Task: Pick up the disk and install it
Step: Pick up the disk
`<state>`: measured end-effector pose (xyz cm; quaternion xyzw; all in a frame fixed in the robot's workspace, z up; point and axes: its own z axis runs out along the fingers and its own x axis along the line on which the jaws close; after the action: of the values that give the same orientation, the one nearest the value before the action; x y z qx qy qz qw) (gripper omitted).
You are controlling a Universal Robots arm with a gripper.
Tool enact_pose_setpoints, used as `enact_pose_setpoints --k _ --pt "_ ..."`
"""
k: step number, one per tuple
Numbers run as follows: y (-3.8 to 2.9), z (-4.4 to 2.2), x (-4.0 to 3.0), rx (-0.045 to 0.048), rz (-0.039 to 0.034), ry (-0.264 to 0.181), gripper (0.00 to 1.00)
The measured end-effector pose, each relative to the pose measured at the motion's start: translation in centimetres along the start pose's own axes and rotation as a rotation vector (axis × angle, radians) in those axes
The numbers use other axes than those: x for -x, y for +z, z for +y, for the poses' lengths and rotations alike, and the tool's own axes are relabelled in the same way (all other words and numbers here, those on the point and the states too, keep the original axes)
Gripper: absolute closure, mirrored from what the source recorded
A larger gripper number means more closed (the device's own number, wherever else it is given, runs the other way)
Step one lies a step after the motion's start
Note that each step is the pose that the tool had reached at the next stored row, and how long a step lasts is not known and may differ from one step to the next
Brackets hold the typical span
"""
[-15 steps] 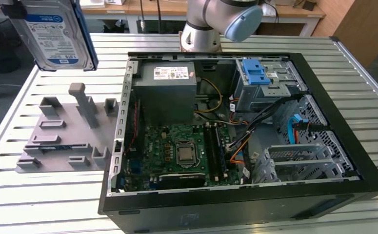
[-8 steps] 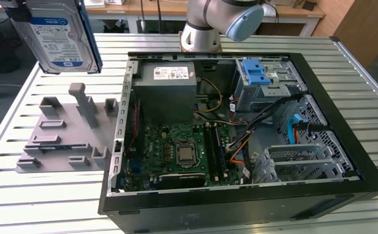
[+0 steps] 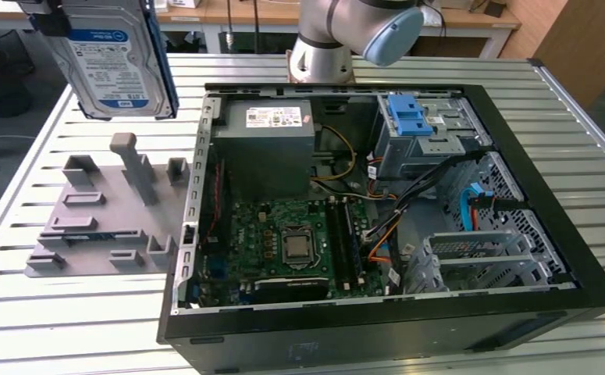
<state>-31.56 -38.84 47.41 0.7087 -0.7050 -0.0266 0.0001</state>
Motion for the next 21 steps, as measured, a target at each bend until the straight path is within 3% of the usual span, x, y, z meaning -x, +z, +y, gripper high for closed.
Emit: enact_pose_setpoints --k 21 --pt "-0.29 -7.58 -0.07 0.0023 0.0 0.0 0.64"
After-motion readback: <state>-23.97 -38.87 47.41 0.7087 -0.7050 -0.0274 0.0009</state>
